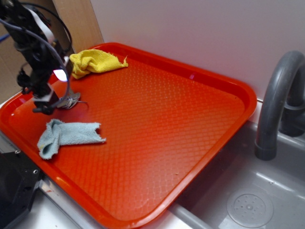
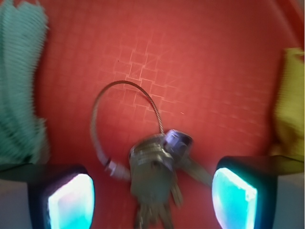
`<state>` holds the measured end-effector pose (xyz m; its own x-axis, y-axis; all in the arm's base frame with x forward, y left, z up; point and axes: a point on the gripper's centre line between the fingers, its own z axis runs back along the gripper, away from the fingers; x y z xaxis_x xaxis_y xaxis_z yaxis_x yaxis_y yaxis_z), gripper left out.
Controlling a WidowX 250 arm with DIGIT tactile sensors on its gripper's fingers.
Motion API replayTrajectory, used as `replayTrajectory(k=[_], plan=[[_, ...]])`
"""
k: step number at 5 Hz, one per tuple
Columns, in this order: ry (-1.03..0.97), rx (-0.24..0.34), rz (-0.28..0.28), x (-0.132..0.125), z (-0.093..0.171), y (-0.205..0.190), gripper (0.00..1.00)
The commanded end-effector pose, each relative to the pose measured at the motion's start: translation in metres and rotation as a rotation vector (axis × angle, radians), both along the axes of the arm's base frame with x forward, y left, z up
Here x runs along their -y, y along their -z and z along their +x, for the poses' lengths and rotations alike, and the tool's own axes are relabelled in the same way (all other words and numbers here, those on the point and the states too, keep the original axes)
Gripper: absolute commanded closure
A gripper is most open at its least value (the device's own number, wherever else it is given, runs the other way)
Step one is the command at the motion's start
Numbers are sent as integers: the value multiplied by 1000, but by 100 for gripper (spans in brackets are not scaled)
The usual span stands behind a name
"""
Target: Grab the silver keys.
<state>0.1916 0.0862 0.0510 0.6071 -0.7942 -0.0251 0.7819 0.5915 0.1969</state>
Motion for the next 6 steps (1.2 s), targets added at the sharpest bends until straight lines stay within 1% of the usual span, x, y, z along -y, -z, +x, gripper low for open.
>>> replayTrajectory(k=[1,2,3,4,5,6], plan=[[70,-15,11,29,16,19,67],[71,-9,-6,30,15,14,100],[76,-12,2,31,13,13,100],[68,-6,-5,29,10,0,100],[38,-11,-32,24,9,-10,100],[24,-27,-28,22,10,-11,100]])
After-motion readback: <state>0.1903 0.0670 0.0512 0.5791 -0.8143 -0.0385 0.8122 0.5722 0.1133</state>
